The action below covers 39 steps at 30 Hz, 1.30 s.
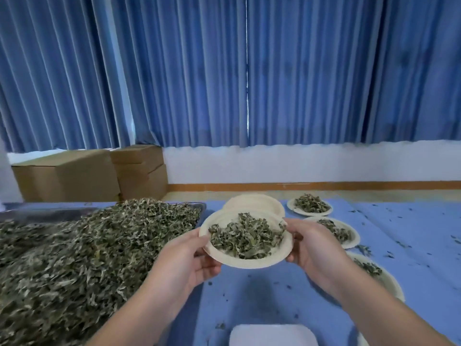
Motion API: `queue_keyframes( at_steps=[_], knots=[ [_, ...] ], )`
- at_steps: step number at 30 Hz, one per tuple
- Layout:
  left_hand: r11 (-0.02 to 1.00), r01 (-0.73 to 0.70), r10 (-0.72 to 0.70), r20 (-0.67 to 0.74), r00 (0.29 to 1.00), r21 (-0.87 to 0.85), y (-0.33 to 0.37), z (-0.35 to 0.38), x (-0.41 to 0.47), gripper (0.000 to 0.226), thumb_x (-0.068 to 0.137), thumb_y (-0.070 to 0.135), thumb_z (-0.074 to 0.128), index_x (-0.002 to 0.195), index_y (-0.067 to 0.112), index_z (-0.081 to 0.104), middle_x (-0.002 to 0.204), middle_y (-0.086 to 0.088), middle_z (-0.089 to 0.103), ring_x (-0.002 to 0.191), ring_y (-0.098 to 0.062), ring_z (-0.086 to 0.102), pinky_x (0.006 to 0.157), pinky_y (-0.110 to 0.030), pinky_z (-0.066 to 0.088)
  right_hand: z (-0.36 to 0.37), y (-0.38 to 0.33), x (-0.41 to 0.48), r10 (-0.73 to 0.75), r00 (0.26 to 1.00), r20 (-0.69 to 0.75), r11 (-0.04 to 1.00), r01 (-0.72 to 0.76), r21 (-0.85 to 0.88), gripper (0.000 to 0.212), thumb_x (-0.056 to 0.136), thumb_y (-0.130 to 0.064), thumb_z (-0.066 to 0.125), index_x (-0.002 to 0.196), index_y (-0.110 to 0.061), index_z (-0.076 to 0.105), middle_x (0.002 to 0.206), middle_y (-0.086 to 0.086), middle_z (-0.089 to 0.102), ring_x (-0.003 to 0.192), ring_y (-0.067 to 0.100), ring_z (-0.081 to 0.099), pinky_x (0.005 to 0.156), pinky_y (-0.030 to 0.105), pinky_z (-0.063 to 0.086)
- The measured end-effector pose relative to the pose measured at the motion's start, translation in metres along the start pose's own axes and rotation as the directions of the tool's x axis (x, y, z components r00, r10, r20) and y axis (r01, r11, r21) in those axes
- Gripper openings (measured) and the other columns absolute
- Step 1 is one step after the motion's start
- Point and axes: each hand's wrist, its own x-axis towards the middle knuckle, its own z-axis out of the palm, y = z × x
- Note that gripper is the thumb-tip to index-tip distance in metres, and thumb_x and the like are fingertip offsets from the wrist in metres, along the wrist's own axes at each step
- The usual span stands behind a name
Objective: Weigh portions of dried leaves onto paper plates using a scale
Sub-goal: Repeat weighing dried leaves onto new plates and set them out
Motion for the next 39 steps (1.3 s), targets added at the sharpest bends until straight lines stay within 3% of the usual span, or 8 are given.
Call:
queue_keyframes(
  at_steps=[5,11,16,22,28,34,39],
  knots=[
    [0.999,0.048,-0.049,-0.05,0.998,-0.025,0.016,0.01,0.08,0.022,0.097,0.007,0.05,0.107,0.012,0.069,0.083,-0.015,0.071,0.068,-0.025,0.065,0.053,-0.032,0.055,-0.001,-0.012,0.075,0.09,0.996,-0.011,0.994,-0.089,0.059,0.032,0.094,0.001,0.041,0.119,0.0,0.061,0.089,0.019,0.051,0.052,0.02,0.047,0.037,0.024,0.04],
    [0.979,0.199,-0.204,-0.111,0.973,-0.048,0.065,0.056,0.132,0.023,0.097,0.0,0.048,0.107,0.005,0.069,0.086,-0.02,0.073,0.059,-0.023,0.067,0.048,-0.029,0.053,-0.009,-0.069,0.116,0.205,0.976,-0.068,0.975,-0.198,0.106,0.026,0.094,0.003,0.046,0.105,-0.008,0.066,0.065,0.013,0.064,0.047,0.019,0.052,0.038,0.026,0.041],
    [0.967,0.242,-0.229,-0.147,0.962,0.078,0.103,0.098,0.161,0.026,0.096,-0.006,0.047,0.109,0.002,0.068,0.099,-0.027,0.07,0.08,-0.031,0.064,0.07,-0.037,0.055,-0.024,-0.12,0.145,0.296,0.953,-0.057,0.953,-0.292,0.078,0.019,0.092,0.005,0.049,0.103,-0.006,0.06,0.067,0.015,0.064,0.051,0.021,0.054,0.043,0.029,0.045],
    [0.964,0.255,-0.237,-0.194,0.952,0.072,0.114,0.131,0.215,0.027,0.095,-0.01,0.044,0.116,-0.01,0.061,0.102,-0.032,0.066,0.07,-0.029,0.063,0.054,-0.027,0.057,-0.039,-0.145,0.206,0.331,0.943,-0.039,0.943,-0.332,-0.031,0.009,0.094,0.006,0.048,0.092,0.003,0.057,0.065,0.015,0.063,0.053,0.022,0.057,0.047,0.029,0.049],
    [0.932,0.34,-0.298,-0.263,0.918,0.128,0.09,0.123,0.286,0.028,0.095,-0.002,0.053,0.122,-0.003,0.054,0.102,-0.02,0.065,0.079,-0.028,0.063,0.072,-0.032,0.053,-0.042,-0.1,0.267,0.373,0.913,-0.163,0.925,-0.354,0.137,0.012,0.095,0.009,0.046,0.09,0.003,0.055,0.076,0.018,0.061,0.064,0.023,0.058,0.05,0.026,0.054],
    [0.927,0.331,-0.271,-0.293,0.917,0.176,0.067,0.093,0.315,0.014,0.096,0.011,0.056,0.105,0.01,0.066,0.101,-0.01,0.069,0.082,-0.022,0.067,0.067,-0.027,0.054,-0.047,-0.032,0.304,0.457,0.812,-0.362,0.889,-0.402,0.221,0.017,0.091,0.016,0.045,0.082,0.004,0.054,0.073,0.018,0.056,0.065,0.026,0.056,0.045,0.025,0.055],
    [0.936,0.336,-0.303,-0.254,0.919,0.1,0.056,0.088,0.325,0.016,0.096,0.014,0.055,0.1,0.014,0.071,0.093,-0.005,0.071,0.08,-0.021,0.068,0.066,-0.029,0.051,-0.055,0.001,0.32,0.511,0.738,-0.44,0.86,-0.442,0.257,0.016,0.091,0.016,0.044,0.084,0.004,0.052,0.076,0.017,0.053,0.067,0.027,0.056,0.041,0.025,0.054]
  ],
)
